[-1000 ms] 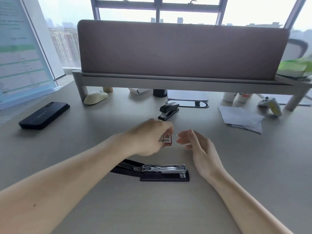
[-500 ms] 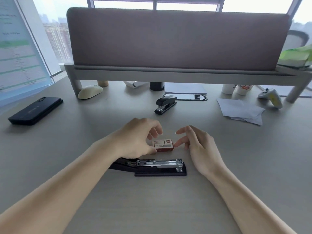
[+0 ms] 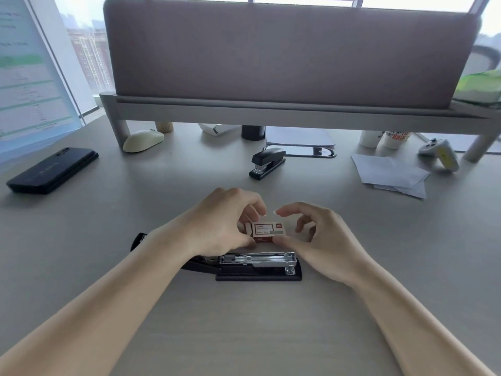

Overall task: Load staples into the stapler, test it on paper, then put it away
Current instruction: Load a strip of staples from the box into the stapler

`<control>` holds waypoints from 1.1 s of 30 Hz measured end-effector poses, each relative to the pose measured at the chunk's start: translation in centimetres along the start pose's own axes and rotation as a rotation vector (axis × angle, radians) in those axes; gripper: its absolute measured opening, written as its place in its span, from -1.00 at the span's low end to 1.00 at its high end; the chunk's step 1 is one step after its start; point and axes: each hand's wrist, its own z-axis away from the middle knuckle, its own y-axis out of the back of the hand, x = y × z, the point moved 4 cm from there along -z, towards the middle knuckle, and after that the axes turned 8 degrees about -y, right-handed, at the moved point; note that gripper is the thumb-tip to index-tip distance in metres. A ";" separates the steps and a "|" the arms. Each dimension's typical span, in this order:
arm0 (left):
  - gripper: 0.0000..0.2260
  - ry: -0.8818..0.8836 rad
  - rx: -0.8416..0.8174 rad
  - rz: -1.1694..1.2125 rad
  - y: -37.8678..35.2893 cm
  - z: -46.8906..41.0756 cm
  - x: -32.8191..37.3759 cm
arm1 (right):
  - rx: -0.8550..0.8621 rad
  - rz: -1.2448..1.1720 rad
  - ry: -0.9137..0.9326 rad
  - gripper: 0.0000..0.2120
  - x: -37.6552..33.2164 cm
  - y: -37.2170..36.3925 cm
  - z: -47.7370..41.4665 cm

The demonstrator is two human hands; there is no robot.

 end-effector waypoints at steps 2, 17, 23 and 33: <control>-0.63 0.002 0.012 -0.012 0.2 0.1 -0.1 | -0.038 0.039 0.019 -0.71 0.2 -0.1 -0.1; -0.76 0.033 0.061 -0.065 1.2 1.3 -1.1 | -0.056 0.021 0.071 -0.77 0.2 -0.5 -0.2; -0.80 0.028 0.060 -0.121 1.1 1.2 -0.5 | -0.053 0.018 0.077 -0.78 0.4 -0.6 -0.3; -0.98 0.072 0.095 -0.101 1.0 1.0 -0.9 | -0.052 0.023 0.087 -0.80 0.4 -0.6 -0.3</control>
